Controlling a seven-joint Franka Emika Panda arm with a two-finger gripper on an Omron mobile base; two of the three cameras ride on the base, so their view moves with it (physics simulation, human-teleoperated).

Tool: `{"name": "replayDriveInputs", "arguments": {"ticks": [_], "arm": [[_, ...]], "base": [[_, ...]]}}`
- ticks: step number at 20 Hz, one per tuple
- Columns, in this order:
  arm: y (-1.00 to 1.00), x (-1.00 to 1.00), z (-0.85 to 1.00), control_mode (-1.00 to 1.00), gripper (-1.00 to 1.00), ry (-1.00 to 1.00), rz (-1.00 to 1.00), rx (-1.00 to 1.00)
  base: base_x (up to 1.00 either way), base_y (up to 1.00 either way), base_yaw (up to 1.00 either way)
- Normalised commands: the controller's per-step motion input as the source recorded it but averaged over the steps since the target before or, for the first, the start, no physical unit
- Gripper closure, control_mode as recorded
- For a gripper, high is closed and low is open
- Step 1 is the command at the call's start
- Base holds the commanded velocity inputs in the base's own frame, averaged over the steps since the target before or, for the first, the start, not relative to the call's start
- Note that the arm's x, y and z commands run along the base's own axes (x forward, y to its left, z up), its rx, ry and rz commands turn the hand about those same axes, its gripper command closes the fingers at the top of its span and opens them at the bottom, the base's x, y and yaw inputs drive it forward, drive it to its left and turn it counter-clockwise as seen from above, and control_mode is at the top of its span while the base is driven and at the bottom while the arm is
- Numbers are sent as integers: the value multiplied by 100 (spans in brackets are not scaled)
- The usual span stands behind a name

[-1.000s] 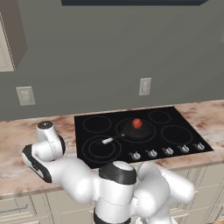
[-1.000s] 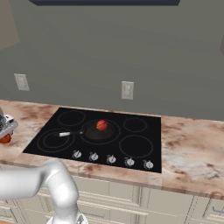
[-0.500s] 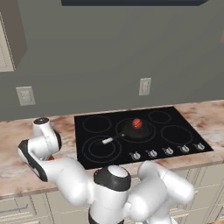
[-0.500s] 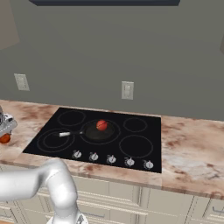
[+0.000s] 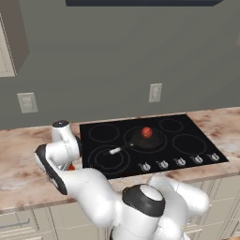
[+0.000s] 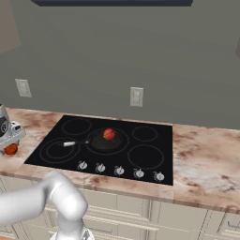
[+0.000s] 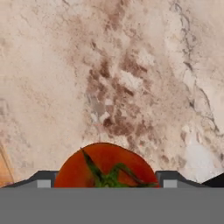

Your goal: Place the pan on the center burner on the stove. Then place the tomato and the onion in the pan and turn on the center burner.

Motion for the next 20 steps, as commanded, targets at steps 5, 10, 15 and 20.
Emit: {"name": "replayDriveInputs", "arguments": {"ticks": [5,10,15,20], "arm": [[-54,-2,88,-100,100,-15,-11,4],[-61,0,66,-100,100,-7,-14,3],[-93,14,13,-100,100,1,-17,4],[-99,22,0,-100,100,4,-10,6]], "base": [[0,0,0],[0,0,0],[0,0,0],[0,0,0]]}}
